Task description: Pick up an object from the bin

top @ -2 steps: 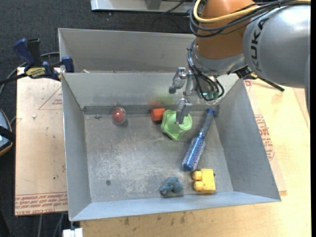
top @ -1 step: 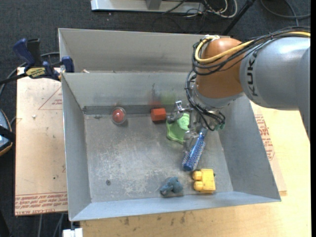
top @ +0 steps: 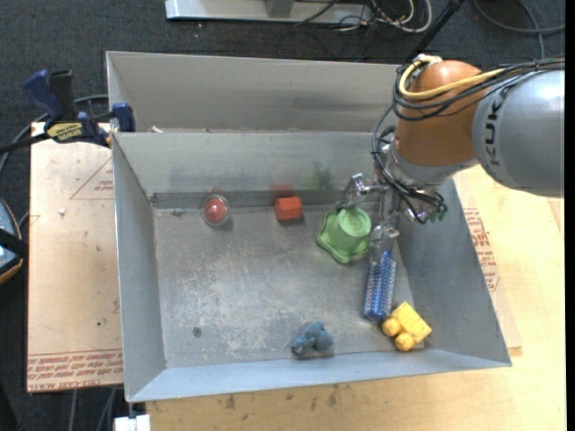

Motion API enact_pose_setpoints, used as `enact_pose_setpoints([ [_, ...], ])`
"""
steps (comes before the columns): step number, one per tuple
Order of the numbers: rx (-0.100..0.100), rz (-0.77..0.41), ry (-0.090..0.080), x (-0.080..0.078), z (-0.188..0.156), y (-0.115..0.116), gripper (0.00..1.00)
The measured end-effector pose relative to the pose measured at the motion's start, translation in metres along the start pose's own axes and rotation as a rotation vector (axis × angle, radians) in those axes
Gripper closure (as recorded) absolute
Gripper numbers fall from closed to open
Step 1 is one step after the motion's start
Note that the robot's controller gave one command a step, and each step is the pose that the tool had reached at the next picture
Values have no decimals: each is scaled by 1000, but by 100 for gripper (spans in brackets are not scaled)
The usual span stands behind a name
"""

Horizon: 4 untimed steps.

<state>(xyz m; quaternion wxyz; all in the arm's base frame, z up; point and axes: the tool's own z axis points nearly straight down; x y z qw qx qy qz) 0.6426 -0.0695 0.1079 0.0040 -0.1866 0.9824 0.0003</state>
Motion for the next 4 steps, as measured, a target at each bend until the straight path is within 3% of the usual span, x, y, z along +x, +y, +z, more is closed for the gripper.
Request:
enact_pose_setpoints([
  [1, -6, 63, 9, 11, 28, -33, 0],
  [2, 5, 148, -1, -4, 33, 2, 0],
  [3, 5, 151, -5, -5, 31, 1, 100],
  [4, 3, -139, -1, 13, -125, 27, 100],
])
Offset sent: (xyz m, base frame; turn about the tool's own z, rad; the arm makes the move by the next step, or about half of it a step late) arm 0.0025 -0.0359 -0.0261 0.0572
